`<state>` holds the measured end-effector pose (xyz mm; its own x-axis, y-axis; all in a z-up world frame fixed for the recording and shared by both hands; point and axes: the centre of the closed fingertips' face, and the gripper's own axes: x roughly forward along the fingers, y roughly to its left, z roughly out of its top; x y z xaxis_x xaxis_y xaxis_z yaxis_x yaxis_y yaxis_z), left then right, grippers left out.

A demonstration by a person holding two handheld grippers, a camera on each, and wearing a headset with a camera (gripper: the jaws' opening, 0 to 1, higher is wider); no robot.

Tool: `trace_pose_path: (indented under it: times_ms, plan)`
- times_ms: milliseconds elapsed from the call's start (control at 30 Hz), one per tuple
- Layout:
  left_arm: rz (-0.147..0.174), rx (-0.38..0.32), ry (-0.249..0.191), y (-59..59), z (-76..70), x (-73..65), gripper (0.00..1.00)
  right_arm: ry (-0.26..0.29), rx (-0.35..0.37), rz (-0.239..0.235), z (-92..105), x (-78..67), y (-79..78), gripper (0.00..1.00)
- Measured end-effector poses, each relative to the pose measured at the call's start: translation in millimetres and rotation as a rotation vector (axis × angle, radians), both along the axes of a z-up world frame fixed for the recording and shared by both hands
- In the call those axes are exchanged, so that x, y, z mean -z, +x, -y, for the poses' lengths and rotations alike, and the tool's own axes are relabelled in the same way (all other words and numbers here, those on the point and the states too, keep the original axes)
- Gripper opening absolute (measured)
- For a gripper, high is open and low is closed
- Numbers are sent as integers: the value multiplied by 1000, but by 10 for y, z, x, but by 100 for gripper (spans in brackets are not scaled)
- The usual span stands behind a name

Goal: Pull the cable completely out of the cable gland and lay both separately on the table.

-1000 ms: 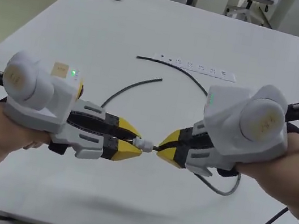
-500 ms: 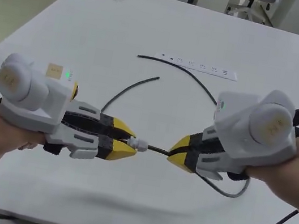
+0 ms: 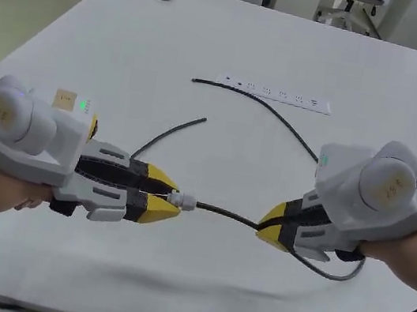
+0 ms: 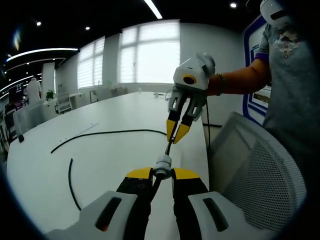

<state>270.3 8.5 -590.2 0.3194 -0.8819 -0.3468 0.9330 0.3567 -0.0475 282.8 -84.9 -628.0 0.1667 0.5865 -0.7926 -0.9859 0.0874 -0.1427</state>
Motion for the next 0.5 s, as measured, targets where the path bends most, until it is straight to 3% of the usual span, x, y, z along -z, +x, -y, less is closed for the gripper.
trace_pose_path:
  times_ms: [267, 500]
  plan:
    - [-2, -9, 5, -9, -45, -4, 15, -67, 32, -24, 230, 233, 70, 0]
    - [-17, -11, 9, -47, -45, 30, 15, -61, 47, -48, 264, 290, 42, 0]
